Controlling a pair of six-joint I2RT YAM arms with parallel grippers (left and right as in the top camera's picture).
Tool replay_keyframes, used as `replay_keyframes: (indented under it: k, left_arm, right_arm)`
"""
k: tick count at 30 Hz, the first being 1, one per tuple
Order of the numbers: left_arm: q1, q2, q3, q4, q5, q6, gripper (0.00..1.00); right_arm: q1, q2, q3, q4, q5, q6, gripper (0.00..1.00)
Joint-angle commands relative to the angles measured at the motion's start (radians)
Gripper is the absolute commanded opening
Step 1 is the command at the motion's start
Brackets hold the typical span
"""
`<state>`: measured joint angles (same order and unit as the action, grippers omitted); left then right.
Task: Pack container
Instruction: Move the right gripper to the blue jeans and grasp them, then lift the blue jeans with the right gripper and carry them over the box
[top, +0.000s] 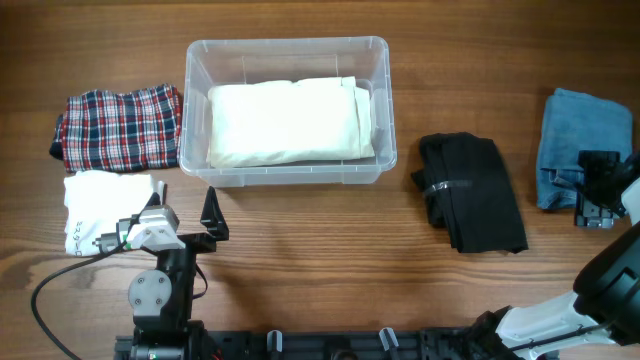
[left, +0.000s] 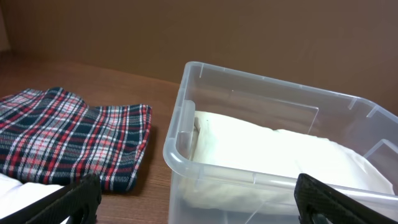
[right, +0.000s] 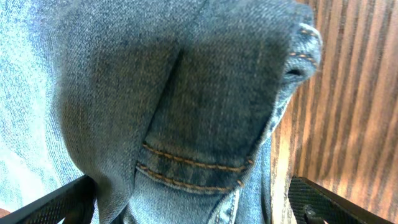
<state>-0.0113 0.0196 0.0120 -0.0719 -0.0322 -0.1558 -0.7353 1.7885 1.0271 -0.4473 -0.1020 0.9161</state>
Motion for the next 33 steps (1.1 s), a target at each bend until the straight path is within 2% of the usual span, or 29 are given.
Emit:
replay_keyframes:
  k: [1,3,4,8,13,16,21,26,33]
  left_arm:
    - [-0.004,-0.005,-0.006,0.003,-0.011,-0.006,1.00]
    - [-0.004,-0.005,-0.006,0.003,-0.011,-0.006,1.00]
    - [-0.004,-0.005,-0.006,0.003,-0.011,-0.006,1.00]
    - [-0.004,-0.005,-0.006,0.003,-0.011,-0.006,1.00]
    - [-0.004,-0.005,-0.006,0.003,-0.011,-0.006,1.00]
    - [-0.004,-0.005,-0.006,0.003,-0.011,-0.006,1.00]
    - [-0.004,-0.005,-0.006,0.003,-0.010,-0.006,1.00]
    - [-0.004,-0.005,-0.006,0.003,-0.011,-0.006,1.00]
    - [-0.004,-0.005,-0.006,0.003,-0.011,-0.006,1.00]
  right_arm:
    - [0.005,0.072,-0.006,0.010,-0.004,0.008,1.00]
    - [0.005,0.090,-0.006,0.016,-0.004,0.007,0.99]
    - [0.005,0.099,-0.006,0.019,-0.004,0.006,0.96]
    - [0.005,0.111,-0.006,0.023,-0.004,0.000,0.71]
    - [0.005,0.111,-0.006,0.018,-0.005,-0.024,0.55]
    - [0.005,0.110,-0.006,0.018,-0.005,-0.079,0.38]
    - [0.005,0.109,-0.006,0.018,-0.036,-0.080,0.06]
    - [0.005,0.070,0.001,0.020,-0.077,-0.146,0.04]
    - [0.005,-0.179,0.016,0.045,-0.080,-0.270,0.04]
